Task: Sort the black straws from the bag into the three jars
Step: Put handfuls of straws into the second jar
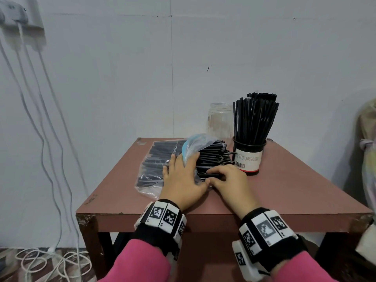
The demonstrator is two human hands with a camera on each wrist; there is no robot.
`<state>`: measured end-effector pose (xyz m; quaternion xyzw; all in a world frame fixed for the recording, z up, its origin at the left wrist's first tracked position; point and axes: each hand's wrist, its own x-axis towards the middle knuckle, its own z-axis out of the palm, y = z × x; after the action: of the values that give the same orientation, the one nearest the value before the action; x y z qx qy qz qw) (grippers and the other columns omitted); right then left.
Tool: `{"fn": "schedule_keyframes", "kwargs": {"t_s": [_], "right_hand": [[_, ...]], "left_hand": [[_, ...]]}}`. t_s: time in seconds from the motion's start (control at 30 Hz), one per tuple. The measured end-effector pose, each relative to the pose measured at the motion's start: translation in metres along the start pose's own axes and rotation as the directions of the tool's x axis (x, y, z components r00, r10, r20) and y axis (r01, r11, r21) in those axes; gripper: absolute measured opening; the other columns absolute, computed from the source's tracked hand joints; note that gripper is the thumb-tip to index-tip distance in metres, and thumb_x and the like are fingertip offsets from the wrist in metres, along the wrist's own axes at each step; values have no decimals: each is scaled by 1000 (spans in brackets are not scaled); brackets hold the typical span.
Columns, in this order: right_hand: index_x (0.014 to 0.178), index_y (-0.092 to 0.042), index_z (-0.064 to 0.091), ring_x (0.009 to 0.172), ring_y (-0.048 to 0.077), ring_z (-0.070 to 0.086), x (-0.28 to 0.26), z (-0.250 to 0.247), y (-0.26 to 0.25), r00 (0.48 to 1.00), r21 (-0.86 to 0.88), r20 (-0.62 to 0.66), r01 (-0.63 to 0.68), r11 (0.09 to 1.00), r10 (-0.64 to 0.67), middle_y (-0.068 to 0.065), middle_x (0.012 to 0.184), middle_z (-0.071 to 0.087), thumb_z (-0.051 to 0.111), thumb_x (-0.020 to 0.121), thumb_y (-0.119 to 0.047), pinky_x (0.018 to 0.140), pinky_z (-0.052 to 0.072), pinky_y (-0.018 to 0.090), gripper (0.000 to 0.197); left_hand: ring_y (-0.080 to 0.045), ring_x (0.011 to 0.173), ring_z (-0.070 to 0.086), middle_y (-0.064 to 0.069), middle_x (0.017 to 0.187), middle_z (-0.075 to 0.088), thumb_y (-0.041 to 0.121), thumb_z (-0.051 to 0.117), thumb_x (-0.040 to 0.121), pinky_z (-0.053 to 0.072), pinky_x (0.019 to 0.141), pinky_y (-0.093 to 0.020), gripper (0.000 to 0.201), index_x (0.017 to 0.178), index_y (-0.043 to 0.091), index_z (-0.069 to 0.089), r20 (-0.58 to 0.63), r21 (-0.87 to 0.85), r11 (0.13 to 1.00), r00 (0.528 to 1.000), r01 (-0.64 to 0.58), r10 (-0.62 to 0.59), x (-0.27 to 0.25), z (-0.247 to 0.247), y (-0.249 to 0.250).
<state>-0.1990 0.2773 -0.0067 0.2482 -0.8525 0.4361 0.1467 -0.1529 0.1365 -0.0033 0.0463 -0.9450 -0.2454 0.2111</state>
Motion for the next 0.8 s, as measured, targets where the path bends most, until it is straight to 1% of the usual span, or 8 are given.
{"fn": "schedule_keyframes", "kwargs": {"t_s": [0.1, 0.17, 0.23, 0.4, 0.5, 0.57, 0.63, 0.8], "right_hand": [[95, -20, 75, 88, 8, 57, -1, 0, 3, 999, 85, -24, -24, 996, 26, -7, 93, 63, 72, 81, -11, 82, 43, 20, 17], [88, -21, 74, 71, 4, 63, -3, -1, 4, 994, 249, -46, -87, 965, 101, -2, 90, 68, 70, 82, -6, 68, 51, 19, 17], [81, -23, 72, 56, 0, 60, -5, -3, 8, 977, 416, -73, -155, 896, 202, 4, 85, 70, 69, 82, -1, 57, 48, 16, 22], [90, -13, 71, 52, 3, 55, -5, -10, 10, 950, 664, -53, -196, 722, 307, 6, 80, 65, 68, 83, 5, 51, 48, 18, 19], [103, -9, 67, 62, 3, 65, -7, -11, 6, 973, 684, 24, -183, 706, 229, 4, 88, 68, 71, 75, 12, 59, 52, 16, 35], [101, -16, 67, 77, 11, 69, -8, -11, 7, 984, 624, 34, -159, 765, 176, 4, 96, 70, 74, 69, 17, 71, 56, 21, 46], [95, -19, 68, 80, 16, 69, -8, -10, 8, 986, 595, 8, -137, 792, 165, 4, 94, 71, 73, 67, 19, 75, 57, 23, 47], [85, -10, 69, 62, 7, 64, -8, -10, 6, 969, 726, -40, -141, 673, 246, 8, 77, 68, 66, 77, 16, 63, 56, 18, 28]], "left_hand": [[-26, 148, -5, -2, 154, 19, 49, 60, 82, -2, 119, -52, 78, 148, 39, 19, -1, -7, 1000, 1000, 7, -7, 0, 0, 0], [-26, 148, -3, -3, 153, 21, 46, 60, 81, -1, 119, -52, 77, 147, 40, 21, -14, -15, 1000, 1000, 7, -7, -1, 0, 0], [-26, 148, -2, -2, 152, 23, 43, 61, 81, 0, 119, -52, 73, 144, 43, 25, -25, -24, 1000, 1000, -6, 5, -1, -1, 0], [-26, 147, -3, 0, 153, 22, 36, 60, 83, -1, 118, -54, 56, 134, 52, 41, -25, -39, 999, 999, -37, 36, -2, -1, 0], [-26, 147, -3, 0, 154, 20, 35, 60, 84, -3, 118, -54, 49, 129, 52, 47, -18, -38, 999, 999, -33, 32, -2, -1, 1], [-26, 148, -3, 0, 154, 20, 36, 60, 84, -2, 118, -54, 48, 128, 51, 49, -16, -30, 999, 999, -32, 31, -1, -1, 1], [-26, 148, -3, 0, 154, 21, 37, 60, 84, -3, 118, -54, 48, 128, 51, 49, -15, -26, 999, 999, -31, 31, -2, -1, 1], [-26, 148, -3, 0, 154, 21, 42, 59, 86, -2, 118, -55, 43, 126, 51, 50, -27, -18, 999, 999, -32, 31, -1, 0, 0]]}}
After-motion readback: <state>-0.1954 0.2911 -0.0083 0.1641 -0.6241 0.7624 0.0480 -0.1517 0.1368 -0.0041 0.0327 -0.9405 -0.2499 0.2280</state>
